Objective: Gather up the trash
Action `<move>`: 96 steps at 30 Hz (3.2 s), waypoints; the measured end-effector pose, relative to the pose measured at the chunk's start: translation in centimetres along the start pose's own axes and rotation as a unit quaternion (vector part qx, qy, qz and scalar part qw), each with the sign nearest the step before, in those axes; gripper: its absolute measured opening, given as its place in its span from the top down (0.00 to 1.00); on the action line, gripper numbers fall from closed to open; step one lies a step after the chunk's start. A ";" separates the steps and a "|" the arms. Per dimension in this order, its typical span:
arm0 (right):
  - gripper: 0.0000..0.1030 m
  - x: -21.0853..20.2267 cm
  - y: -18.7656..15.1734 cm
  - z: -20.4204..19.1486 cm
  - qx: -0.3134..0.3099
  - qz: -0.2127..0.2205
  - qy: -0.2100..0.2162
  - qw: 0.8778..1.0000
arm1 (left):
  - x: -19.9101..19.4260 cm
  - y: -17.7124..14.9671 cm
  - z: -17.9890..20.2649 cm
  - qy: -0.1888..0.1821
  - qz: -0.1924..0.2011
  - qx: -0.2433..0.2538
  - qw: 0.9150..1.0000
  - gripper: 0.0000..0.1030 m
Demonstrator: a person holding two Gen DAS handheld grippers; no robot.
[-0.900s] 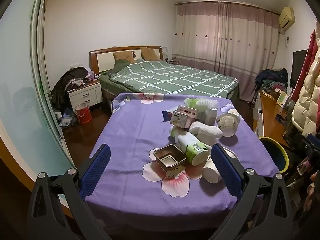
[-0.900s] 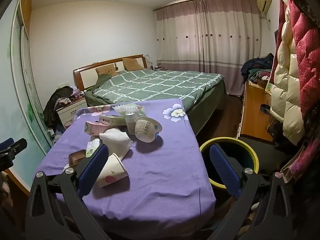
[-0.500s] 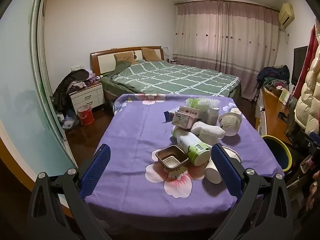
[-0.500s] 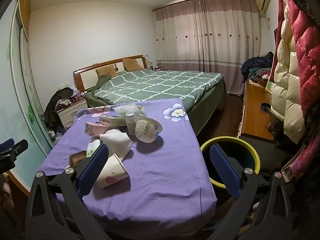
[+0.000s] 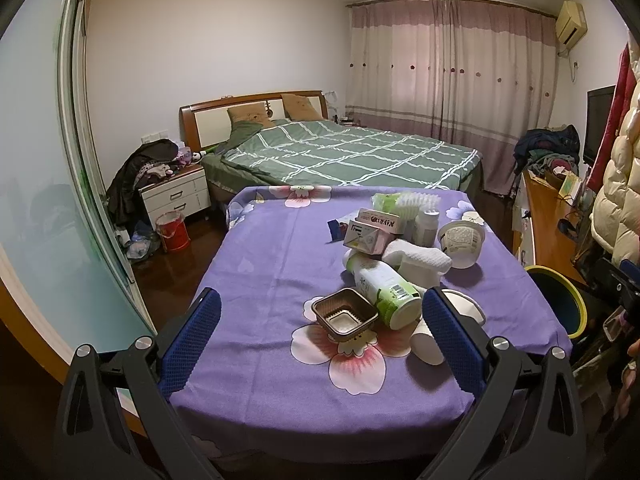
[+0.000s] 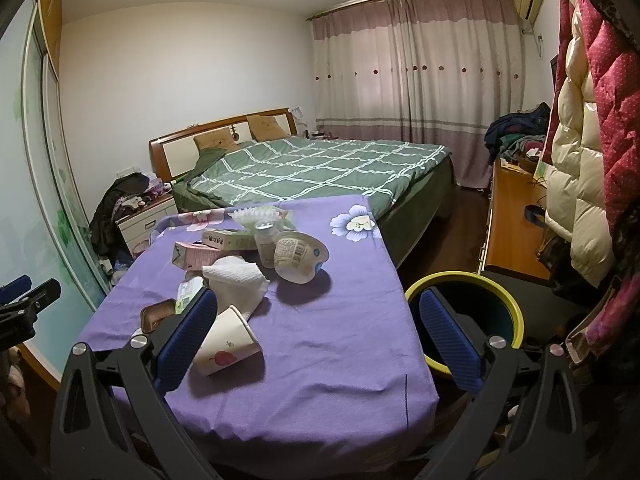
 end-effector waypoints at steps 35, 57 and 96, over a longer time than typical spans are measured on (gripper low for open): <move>0.06 1.3 -0.7 0.4 0.007 -0.012 -0.003 1.000 | 0.9 -0.7 0.6 -0.006 -0.015 0.003 1.000 0.04; 0.06 1.3 -1.0 0.6 0.006 -0.017 -0.001 1.000 | 1.0 -0.9 0.6 -0.006 -0.017 0.003 1.000 0.04; 0.06 18.2 4.2 -2.1 -0.030 -0.089 0.037 0.995 | 15.8 6.4 0.2 0.026 -0.045 -0.014 0.999 0.04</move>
Point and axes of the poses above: each gripper's, at about its wrist camera, not at the fingertips, and x roughly the way its jaws point, z to its right, y to its top, the point moved 9 cm from there along x, roughly the way its jaws point, and after that the axes turned 10 degrees about y, right-handed, at the moved point
